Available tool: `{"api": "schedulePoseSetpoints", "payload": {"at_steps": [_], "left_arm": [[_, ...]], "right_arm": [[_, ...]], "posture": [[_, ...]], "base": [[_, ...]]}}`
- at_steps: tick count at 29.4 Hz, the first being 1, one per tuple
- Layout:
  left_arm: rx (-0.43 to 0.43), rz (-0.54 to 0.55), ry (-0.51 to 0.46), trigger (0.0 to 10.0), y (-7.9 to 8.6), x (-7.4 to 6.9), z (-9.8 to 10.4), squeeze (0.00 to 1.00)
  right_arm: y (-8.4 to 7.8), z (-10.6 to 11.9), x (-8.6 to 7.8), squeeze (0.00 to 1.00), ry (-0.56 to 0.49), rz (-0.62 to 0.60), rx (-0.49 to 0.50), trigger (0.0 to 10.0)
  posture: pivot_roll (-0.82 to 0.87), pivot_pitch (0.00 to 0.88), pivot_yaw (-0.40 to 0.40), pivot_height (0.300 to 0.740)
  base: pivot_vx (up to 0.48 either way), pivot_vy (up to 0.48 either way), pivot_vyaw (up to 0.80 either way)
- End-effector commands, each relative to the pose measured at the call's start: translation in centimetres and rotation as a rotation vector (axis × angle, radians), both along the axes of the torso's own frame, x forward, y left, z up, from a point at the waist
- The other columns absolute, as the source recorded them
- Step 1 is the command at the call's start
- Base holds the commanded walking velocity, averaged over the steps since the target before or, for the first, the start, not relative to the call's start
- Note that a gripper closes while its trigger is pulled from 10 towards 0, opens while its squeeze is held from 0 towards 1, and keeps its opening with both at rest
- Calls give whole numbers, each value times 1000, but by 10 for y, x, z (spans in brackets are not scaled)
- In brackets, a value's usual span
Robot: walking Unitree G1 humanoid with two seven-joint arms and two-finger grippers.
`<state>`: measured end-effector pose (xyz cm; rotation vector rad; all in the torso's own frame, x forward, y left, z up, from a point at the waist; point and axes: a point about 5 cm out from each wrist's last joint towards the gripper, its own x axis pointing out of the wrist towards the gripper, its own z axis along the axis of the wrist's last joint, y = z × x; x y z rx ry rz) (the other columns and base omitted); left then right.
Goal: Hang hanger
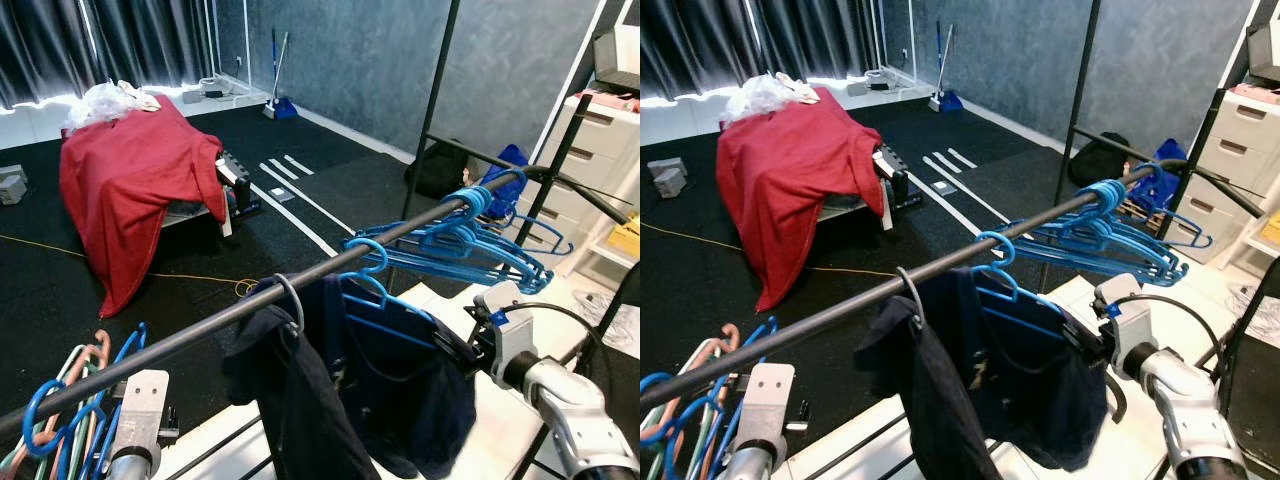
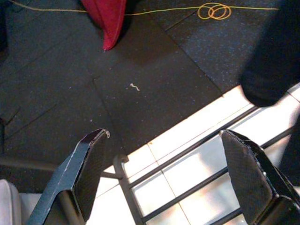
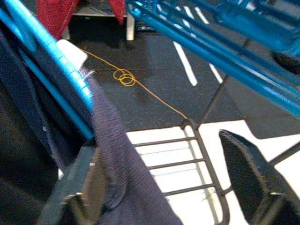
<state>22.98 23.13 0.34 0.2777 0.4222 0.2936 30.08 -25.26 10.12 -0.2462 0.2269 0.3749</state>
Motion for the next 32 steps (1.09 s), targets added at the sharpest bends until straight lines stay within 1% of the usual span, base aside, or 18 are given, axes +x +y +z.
{"api": "schedulePoseSetpoints", "payload": {"at_steps": [1,3,4,8,17,18,19,20,21,22,24,25,26,27,28,29,30,32], "left_arm": [[10,-4,30,10000,4,-4,-3,0],[10,-4,30,10000,4,-4,-3,0],[10,-2,33,10000,5,-5,-3,0],[28,-2,41,10000,9,-7,-3,0],[50,2,57,10000,11,-10,-6,0],[53,3,61,10000,11,-10,-7,0],[54,4,63,10000,12,-11,-8,0],[54,4,65,10000,12,-11,-8,0],[54,4,65,10000,12,-11,-8,0],[53,4,68,10000,12,-10,-8,0],[53,4,68,10000,12,-10,-8,0],[48,5,66,10000,12,-10,-8,0],[48,5,66,10000,12,-10,-8,0],[46,6,65,10000,13,-10,-8,0],[46,6,65,10000,13,-10,-8,0],[45,7,64,10000,14,-10,-7,0],[45,7,64,10000,14,-10,-7,0],[45,9,65,10000,15,-11,-8,0]], "right_arm": [[6,-7,1,0,20,26,9,824],[6,-7,1,0,20,26,9,824],[9,-7,3,0,15,49,28,0],[15,-1,8,0,16,122,89,0],[12,-3,9,0,60,180,85,0],[7,-1,11,129,52,137,95,9725],[4,0,12,129,44,105,106,9725],[2,3,13,1000,31,97,118,10000],[2,3,13,1000,31,97,118,10000],[0,14,16,1000,-7,100,190,10000],[0,14,16,1000,-7,100,190,10000],[2,21,18,1000,-22,129,247,10000],[2,21,18,1000,-22,129,247,10000],[7,30,20,1000,-39,169,298,10000],[7,30,20,1000,-39,169,298,10000],[15,39,21,1000,-53,226,348,10000],[15,39,21,1000,-53,226,348,10000],[24,50,21,1000,-73,296,385,10000]], "posture": [[-39,35,-42,740],[-39,35,-42,740],[-39,35,-42,740],[-26,39,-44,740],[-23,21,-52,740],[-24,21,-52,740],[-24,21,-52,740],[-25,20,-51,740],[-25,20,-51,740],[-24,26,-49,740],[-24,26,-49,740],[-24,32,-47,740],[-24,32,-47,740],[-22,34,-47,740],[-22,34,-47,740],[-14,38,-48,740],[-14,38,-48,740],[-10,40,-48,740]], "base": [[0,0,0],[0,0,0],[0,0,0],[0,0,0],[0,0,0],[0,0,0],[0,0,0],[0,0,0],[0,0,0],[0,0,0],[0,0,0],[0,0,0],[0,0,0],[0,0,0],[0,0,0],[0,0,0],[0,0,0],[0,0,0]]}}
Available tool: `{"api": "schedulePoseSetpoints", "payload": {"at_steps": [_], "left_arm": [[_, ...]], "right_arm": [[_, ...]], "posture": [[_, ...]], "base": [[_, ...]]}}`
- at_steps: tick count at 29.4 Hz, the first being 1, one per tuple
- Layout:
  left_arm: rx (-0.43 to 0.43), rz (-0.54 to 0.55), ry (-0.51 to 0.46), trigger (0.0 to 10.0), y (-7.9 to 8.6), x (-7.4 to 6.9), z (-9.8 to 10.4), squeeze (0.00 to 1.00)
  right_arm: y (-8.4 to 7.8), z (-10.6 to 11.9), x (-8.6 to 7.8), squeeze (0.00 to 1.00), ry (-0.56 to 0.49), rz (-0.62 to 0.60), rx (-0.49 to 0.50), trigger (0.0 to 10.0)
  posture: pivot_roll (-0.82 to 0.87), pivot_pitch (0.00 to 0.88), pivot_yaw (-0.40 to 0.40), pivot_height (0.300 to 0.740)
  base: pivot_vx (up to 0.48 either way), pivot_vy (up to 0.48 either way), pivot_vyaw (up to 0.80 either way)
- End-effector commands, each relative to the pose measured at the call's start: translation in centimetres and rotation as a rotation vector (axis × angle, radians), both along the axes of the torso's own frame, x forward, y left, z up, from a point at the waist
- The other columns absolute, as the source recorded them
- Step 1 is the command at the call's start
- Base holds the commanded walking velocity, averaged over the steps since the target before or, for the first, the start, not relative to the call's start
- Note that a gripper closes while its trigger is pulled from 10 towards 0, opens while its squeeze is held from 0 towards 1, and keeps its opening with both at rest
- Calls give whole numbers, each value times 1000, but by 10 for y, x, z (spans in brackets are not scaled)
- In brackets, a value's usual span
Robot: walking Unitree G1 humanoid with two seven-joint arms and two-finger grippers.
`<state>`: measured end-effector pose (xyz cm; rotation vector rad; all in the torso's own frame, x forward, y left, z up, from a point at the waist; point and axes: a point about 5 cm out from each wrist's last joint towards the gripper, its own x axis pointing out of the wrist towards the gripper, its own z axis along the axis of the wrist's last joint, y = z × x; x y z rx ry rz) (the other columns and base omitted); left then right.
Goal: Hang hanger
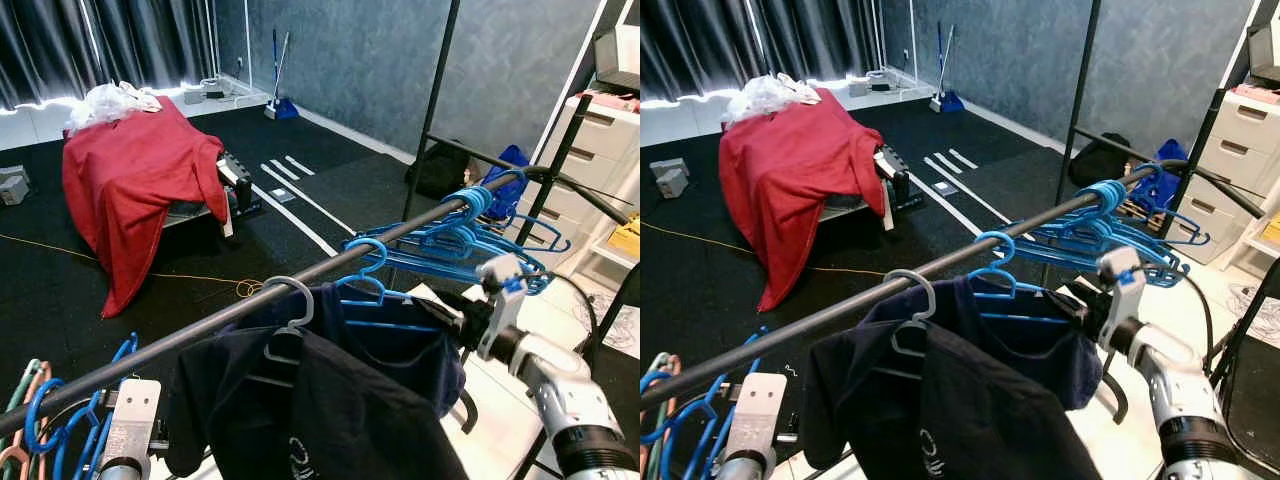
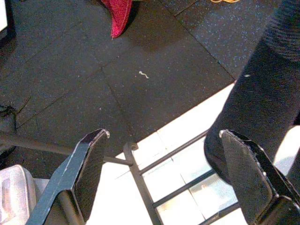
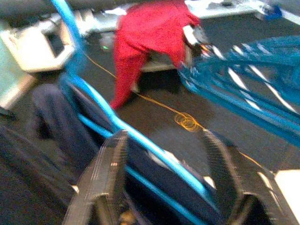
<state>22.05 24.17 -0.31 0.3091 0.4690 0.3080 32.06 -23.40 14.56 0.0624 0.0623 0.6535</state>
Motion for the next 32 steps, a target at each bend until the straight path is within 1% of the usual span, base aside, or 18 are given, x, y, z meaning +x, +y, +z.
{"api": "schedulePoseSetpoints", "payload": {"at_steps": [1,2,3,4,5,6,7,9,10,12,14,15,18,21,22,23,24,32], "left_arm": [[19,-5,18,10000,5,-3,-1,0],[21,-4,20,10000,7,-3,-1,0],[21,-4,20,10000,7,-3,-1,0],[22,-4,22,10000,7,-3,-1,0],[22,-4,22,10000,7,-3,-1,0],[25,-5,24,10000,8,-4,-1,0],[27,-7,26,10000,10,-4,-1,0],[27,-7,26,10000,10,-4,-1,0],[34,-12,32,10000,12,-5,-1,0],[36,-13,33,10000,12,-5,-2,0],[46,-10,40,10000,17,-6,-1,0],[46,-10,40,10000,17,-6,-1,0],[60,-5,50,10000,22,-10,-1,0],[64,-3,53,10000,24,-11,-1,0],[68,1,55,10000,27,-12,-1,0],[68,1,55,10000,27,-12,-1,0],[73,4,55,10000,29,-12,0,0],[84,8,52,10000,32,-9,2,0]], "right_arm": [[11,16,1,1000,-37,75,44,10000],[9,19,4,1000,-56,44,-13,10000],[9,19,4,1000,-56,44,-13,10000],[5,20,7,1000,-68,14,-60,10000],[5,20,7,1000,-68,14,-60,10000],[-1,16,11,1000,-60,-30,-126,10000],[-6,7,12,0,-23,-59,-185,10000],[-6,7,12,0,-23,-59,-185,10000],[-12,-15,9,0,74,-62,-260,10000],[-13,-21,8,0,98,-57,-272,10000],[-9,-32,5,0,146,-35,-224,10000],[-9,-32,5,0,146,-35,-224,10000],[-4,-38,1,0,189,-6,-160,10000],[-4,-41,2,0,196,-9,-163,10000],[-3,-43,2,0,203,-8,-173,2941],[-3,-43,2,0,203,-8,-173,2941],[-3,-45,2,0,208,6,-181,0],[-5,-44,2,0,201,48,-190,0]], "posture": [[-8,43,-47,740],[-7,47,-44,740],[-7,47,-44,740],[-7,48,-43,740],[-7,48,-43,740],[-4,52,-41,740],[0,54,-37,740],[0,54,-37,740],[5,57,-34,740],[5,57,-34,740],[27,65,-24,740],[27,65,-24,740],[38,69,-19,740],[46,70,-16,740],[47,69,-15,740],[47,69,-15,740],[49,68,-15,740],[40,52,-16,740]], "base": [[0,0,0],[0,0,0],[0,0,0],[0,0,0],[0,0,0],[0,0,0],[0,0,0],[0,0,0],[0,0,0],[0,0,0],[0,0,0],[0,0,0],[0,0,0],[0,0,0],[0,0,0],[0,0,0],[0,0,0],[0,0,0]]}}
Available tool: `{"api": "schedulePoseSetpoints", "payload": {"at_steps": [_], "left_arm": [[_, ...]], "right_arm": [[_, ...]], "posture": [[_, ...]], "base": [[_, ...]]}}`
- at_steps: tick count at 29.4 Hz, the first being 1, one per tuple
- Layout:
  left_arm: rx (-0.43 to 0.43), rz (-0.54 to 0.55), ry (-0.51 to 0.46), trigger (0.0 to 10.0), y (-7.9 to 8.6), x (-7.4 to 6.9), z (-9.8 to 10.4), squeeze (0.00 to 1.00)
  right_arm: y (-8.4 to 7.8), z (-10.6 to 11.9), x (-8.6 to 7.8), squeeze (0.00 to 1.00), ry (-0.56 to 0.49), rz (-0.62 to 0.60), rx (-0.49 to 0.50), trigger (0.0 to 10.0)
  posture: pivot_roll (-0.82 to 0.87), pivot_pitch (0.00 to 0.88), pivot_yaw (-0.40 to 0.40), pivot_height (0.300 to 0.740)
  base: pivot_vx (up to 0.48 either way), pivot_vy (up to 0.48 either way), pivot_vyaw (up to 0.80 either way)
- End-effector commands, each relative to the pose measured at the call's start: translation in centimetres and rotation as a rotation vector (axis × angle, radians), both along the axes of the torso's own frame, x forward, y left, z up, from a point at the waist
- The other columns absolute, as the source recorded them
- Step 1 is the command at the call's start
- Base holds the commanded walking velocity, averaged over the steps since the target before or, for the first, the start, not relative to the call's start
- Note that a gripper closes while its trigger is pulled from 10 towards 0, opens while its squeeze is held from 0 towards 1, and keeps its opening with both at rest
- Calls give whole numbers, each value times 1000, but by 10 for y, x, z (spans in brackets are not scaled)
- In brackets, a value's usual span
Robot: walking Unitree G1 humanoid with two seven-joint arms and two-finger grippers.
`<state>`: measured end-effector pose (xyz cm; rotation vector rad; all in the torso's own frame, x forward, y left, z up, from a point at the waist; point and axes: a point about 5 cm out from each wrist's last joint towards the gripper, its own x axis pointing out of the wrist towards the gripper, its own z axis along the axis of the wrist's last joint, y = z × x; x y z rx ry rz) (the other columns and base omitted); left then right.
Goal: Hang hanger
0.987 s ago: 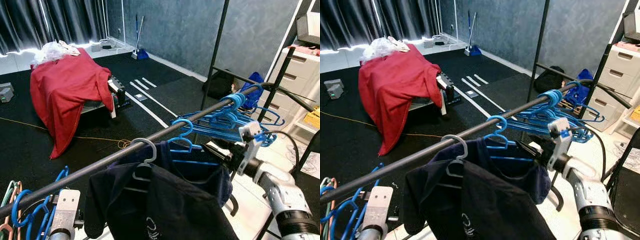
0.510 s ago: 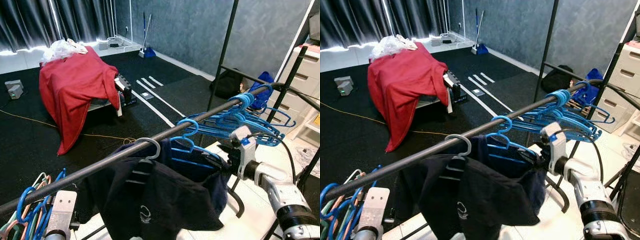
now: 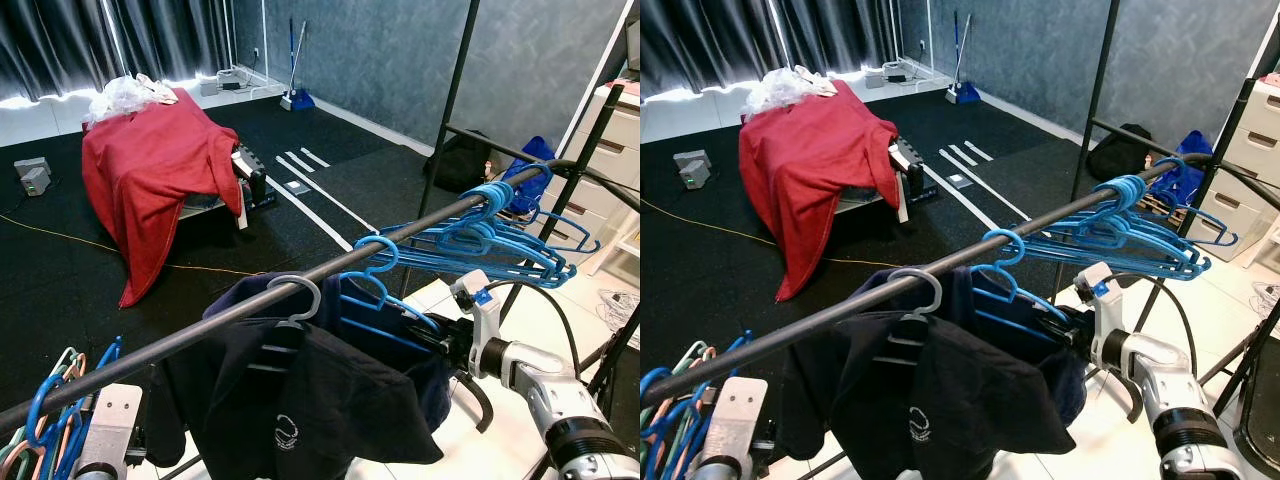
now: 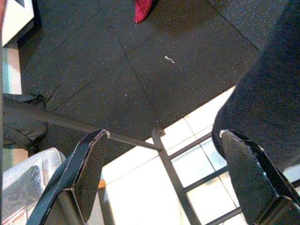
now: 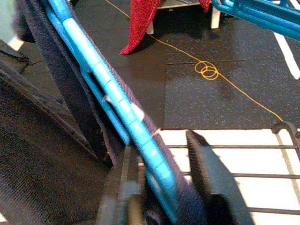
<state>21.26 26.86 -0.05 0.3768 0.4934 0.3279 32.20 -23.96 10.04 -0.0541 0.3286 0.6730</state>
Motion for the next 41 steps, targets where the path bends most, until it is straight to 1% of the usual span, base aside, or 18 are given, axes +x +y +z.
{"api": "schedulePoseSetpoints", "payload": {"at_steps": [1,6,8,11,13,14,16,17,20,21,23,26,29,33,36,38,39,41], "left_arm": [[18,-1,19,10000,5,-1,-1,0],[18,5,4,10000,4,2,1,0],[6,20,-15,10000,2,4,2,0],[-7,29,-34,10000,-2,6,3,0],[-12,26,-36,10000,-5,6,2,0],[-12,26,-36,10000,-5,6,2,0],[-21,18,-38,10000,-8,6,1,0],[-30,15,-36,10000,-10,6,0,0],[-37,14,-35,10000,-12,6,-1,0],[-46,11,-38,10000,-14,7,-1,0],[-56,9,-45,10000,-16,9,-1,0],[-69,6,-58,10000,-18,10,0,0],[-91,-1,-73,10000,-22,13,2,0],[-94,-3,-71,10000,-23,14,1,0],[-105,-9,-73,10000,-26,16,1,0],[-105,-9,-73,10000,-26,16,1,0],[-113,-14,-75,10000,-27,16,1,0],[-124,-18,-76,10000,-29,17,1,0]], "right_arm": [[1,1,1,0,-8,13,2,0],[0,3,0,0,-18,22,-8,0],[-3,6,2,0,-47,-22,-32,0],[-5,19,7,0,-150,-90,-62,0],[-1,30,6,0,-209,-80,-52,0],[-1,30,6,0,-209,-80,-52,0],[6,44,1,0,-266,-47,0,0],[6,45,-4,0,-266,-41,15,0],[6,45,-7,0,-261,-39,23,0],[0,36,-12,0,-238,-60,2,0],[-5,30,-16,0,-222,-81,2,0],[-6,28,-20,0,-219,-87,7,0],[1,31,-28,0,-231,-91,41,0],[3,30,-30,0,-228,-97,44,0],[4,17,-36,0,-189,-119,41,0],[4,17,-36,0,-189,-119,41,0],[6,10,-41,0,-170,-135,44,0],[8,6,-44,0,-163,-147,52,0]], "posture": [[40,52,-16,740],[26,28,-30,740],[19,26,-37,740],[1,9,-41,740],[-4,6,-44,740],[-4,6,-44,740],[-10,1,-38,740],[-9,0,-44,740],[-9,0,-47,740],[-5,0,-53,740],[-2,0,-55,740],[-8,0,-57,740],[-17,0,-59,740],[-17,0,-60,740],[-17,0,-63,740],[-17,0,-63,740],[-19,0,-63,740],[-31,0,-59,740]], "base": [[0,0,0],[0,0,0],[0,0,0],[0,0,0],[0,0,0],[0,0,0],[0,0,0],[0,0,0],[0,0,0],[0,0,0],[0,0,0],[0,0,0],[0,0,0],[0,0,0],[0,0,0],[0,0,0],[0,0,0],[0,0,0]]}}
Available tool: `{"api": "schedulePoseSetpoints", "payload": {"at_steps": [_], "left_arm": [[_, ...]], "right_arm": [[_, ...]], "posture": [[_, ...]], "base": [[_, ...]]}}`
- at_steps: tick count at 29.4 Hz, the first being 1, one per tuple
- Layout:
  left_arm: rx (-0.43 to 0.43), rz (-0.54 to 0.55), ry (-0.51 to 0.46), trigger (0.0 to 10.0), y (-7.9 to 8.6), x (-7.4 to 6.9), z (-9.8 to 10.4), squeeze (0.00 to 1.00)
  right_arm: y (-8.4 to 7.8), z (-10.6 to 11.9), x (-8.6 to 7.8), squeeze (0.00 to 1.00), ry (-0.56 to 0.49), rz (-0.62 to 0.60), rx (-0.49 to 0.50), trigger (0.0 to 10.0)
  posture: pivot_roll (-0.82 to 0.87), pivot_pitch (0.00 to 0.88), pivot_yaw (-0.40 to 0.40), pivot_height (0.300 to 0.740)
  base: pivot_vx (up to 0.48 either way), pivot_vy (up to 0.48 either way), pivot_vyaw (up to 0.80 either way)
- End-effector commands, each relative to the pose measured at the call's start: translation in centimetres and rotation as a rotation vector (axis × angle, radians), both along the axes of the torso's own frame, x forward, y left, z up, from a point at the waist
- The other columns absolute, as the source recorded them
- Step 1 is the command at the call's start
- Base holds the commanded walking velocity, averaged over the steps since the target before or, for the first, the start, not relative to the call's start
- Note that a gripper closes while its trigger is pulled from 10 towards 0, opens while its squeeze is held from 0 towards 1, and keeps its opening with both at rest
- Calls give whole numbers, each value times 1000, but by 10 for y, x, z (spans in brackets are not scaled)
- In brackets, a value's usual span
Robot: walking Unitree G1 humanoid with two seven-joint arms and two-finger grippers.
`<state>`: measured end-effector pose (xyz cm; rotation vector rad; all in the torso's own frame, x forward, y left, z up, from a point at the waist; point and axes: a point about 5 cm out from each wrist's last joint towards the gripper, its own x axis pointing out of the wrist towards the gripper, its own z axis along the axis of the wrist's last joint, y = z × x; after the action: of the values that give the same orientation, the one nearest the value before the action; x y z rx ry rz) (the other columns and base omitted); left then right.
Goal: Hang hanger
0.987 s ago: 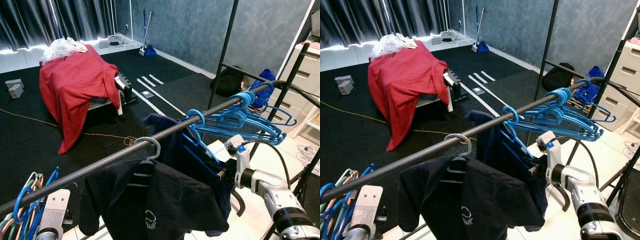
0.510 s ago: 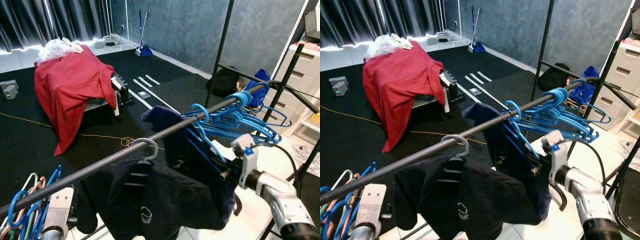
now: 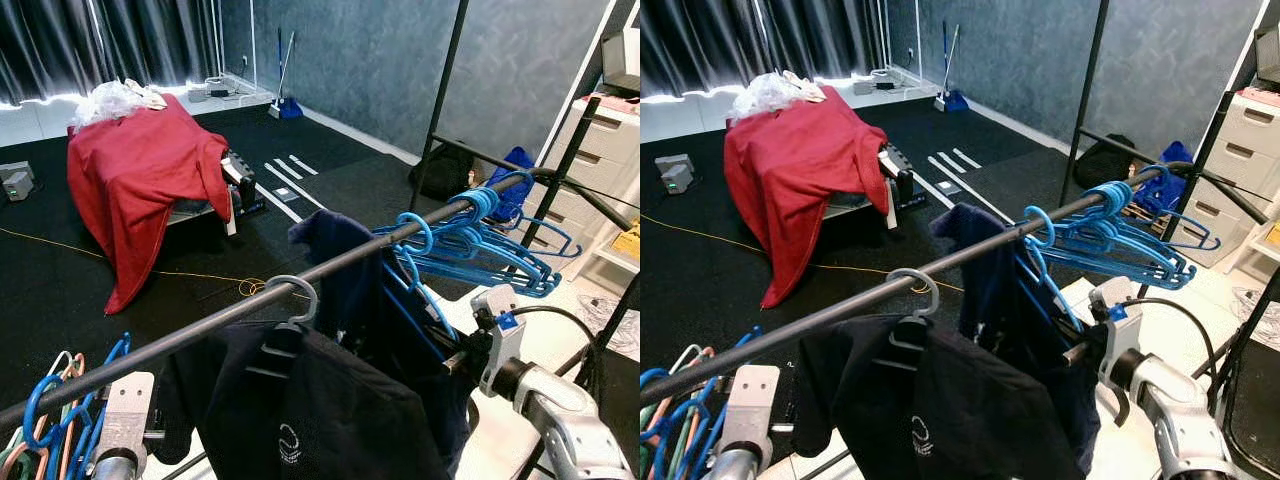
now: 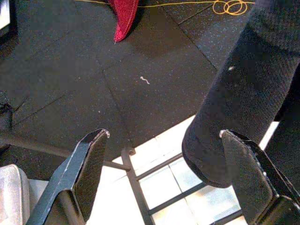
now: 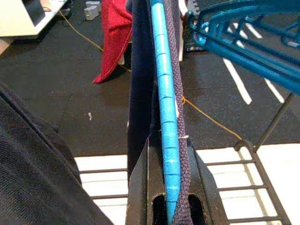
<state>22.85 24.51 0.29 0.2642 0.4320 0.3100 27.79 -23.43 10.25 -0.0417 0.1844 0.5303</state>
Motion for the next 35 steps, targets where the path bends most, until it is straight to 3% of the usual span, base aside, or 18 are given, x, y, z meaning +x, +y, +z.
{"api": "schedulePoseSetpoints", "payload": {"at_steps": [1,19,24,28,29,30,31,35], "left_arm": [[-21,-15,1,10000,-6,1,-2,0],[-41,-52,-16,10000,-16,10,1,0],[-42,-51,-2,10000,-16,6,-1,0],[-34,-46,8,10000,-14,3,-2,0],[-32,-42,10,10000,-13,2,-2,0],[-32,-42,10,10000,-13,2,-2,0],[-30,-41,11,10000,-13,2,-3,0],[-37,-33,16,10000,-13,1,-4,0]], "right_arm": [[3,4,0,0,-25,-3,14,0],[13,26,-2,0,-94,0,40,0],[12,-8,-12,0,34,-18,-13,0],[10,-20,-14,0,77,-69,-15,0],[8,-24,-14,0,92,-91,-21,4078],[8,-24,-14,0,92,-91,-21,4078],[7,-26,-14,0,103,-104,-26,10000],[2,-33,-14,0,131,-145,-38,10000]], "posture": [[-31,0,-59,740],[-71,0,-53,740],[-59,0,-57,740],[-53,0,-61,740],[-53,0,-61,740],[-53,0,-61,740],[-53,0,-61,740],[-47,0,-76,740]], "base": [[0,0,0],[0,0,0],[-100,0,0],[-264,0,0],[-274,0,0],[-274,0,0],[-274,0,0],[-287,0,0]]}}
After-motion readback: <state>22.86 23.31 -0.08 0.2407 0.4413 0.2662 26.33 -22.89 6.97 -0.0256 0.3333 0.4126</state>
